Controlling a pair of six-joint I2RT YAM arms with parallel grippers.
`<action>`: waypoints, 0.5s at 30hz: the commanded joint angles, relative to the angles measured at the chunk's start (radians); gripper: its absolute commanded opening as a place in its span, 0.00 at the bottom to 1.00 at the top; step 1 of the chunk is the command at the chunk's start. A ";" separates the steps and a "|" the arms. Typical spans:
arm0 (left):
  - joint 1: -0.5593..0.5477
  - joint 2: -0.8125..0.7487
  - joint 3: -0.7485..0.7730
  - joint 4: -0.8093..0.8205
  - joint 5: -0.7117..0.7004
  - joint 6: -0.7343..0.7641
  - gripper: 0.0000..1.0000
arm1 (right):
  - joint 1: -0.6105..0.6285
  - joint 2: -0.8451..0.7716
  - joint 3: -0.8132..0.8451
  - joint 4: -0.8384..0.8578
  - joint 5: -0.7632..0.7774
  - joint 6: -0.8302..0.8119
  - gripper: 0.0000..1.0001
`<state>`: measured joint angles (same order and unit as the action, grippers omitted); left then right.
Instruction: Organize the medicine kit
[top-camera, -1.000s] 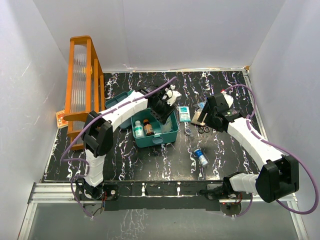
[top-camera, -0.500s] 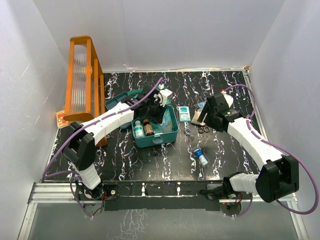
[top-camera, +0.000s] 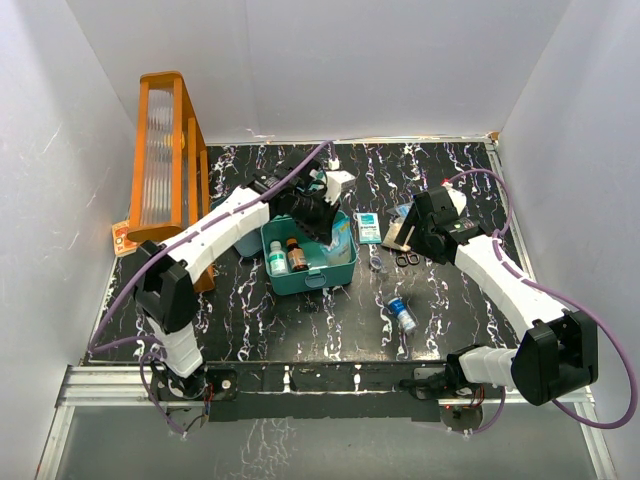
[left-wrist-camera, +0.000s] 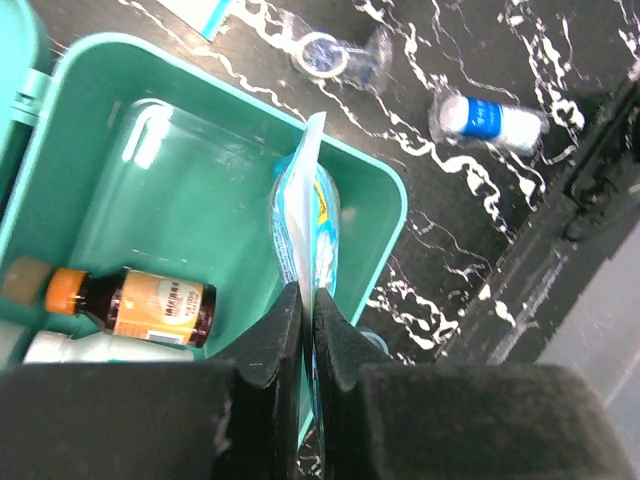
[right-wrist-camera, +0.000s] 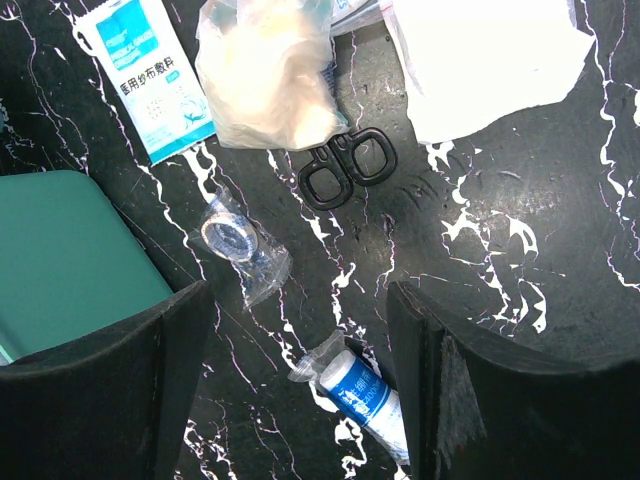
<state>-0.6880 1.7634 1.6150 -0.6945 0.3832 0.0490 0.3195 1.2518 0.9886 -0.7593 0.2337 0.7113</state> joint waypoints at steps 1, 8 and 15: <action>0.008 0.060 0.057 -0.186 0.145 0.041 0.01 | -0.002 -0.029 0.022 0.023 0.006 -0.003 0.67; 0.008 0.088 0.035 -0.167 0.076 0.064 0.04 | -0.002 -0.041 0.017 0.023 0.006 -0.004 0.67; 0.011 0.180 0.128 -0.165 -0.026 0.069 0.35 | -0.003 -0.038 0.028 0.025 -0.006 0.000 0.67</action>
<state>-0.6819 1.8999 1.6627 -0.8219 0.4114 0.1104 0.3195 1.2385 0.9882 -0.7597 0.2298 0.7113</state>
